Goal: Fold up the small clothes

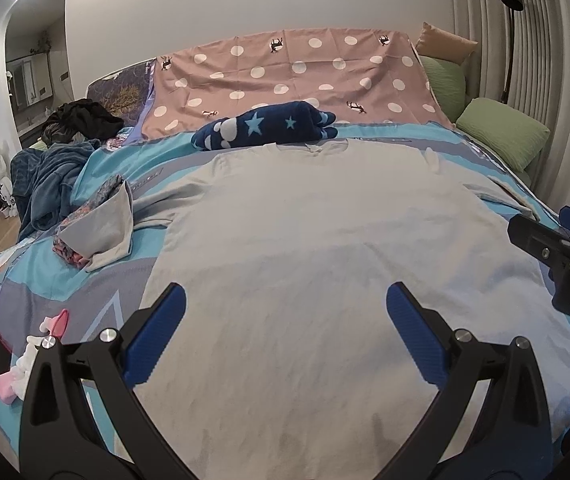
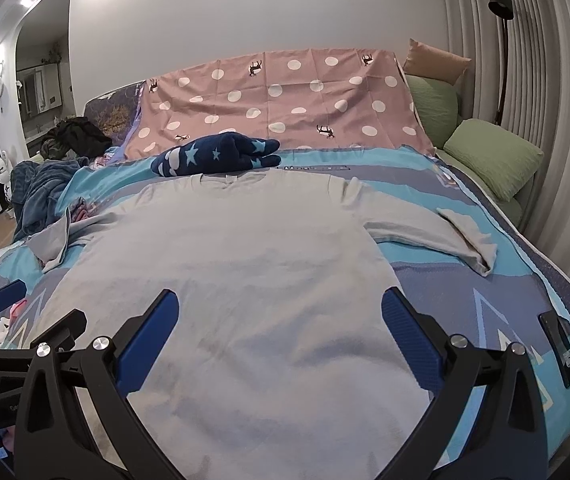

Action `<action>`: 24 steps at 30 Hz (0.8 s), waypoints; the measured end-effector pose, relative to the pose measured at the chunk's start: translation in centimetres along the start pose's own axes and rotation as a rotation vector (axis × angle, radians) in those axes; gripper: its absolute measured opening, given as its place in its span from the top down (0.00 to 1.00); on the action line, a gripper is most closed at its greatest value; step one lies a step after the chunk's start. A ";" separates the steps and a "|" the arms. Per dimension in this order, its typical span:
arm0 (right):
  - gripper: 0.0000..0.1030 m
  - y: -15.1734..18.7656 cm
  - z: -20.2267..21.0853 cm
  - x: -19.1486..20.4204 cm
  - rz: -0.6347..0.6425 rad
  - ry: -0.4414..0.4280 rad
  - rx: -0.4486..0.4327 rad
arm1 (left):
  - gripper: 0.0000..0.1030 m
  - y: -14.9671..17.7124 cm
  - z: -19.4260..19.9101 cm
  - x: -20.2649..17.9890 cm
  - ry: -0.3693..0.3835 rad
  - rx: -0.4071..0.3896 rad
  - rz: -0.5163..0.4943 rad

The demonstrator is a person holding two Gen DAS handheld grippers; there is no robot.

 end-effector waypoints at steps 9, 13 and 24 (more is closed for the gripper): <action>0.01 0.0 -0.1 0.2 0.001 0.000 0.005 | 0.02 0.1 0.1 0.1 0.004 -0.005 0.001; 0.01 0.2 -0.1 0.4 0.006 0.001 0.004 | 0.02 0.0 0.1 0.1 0.006 -0.007 0.000; 0.01 0.6 0.0 0.7 0.012 0.001 0.007 | 0.02 0.1 0.5 0.1 0.020 -0.018 -0.017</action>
Point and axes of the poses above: each gripper's, at about its wrist camera, not at the fingertips, and z roughly against the way its jaws point, x to its left, y to its underside, the point moved 8 cm from there along -z, roughly the way its jaws point, and after that the axes turned 14 degrees about y, right-handed, at the moved point
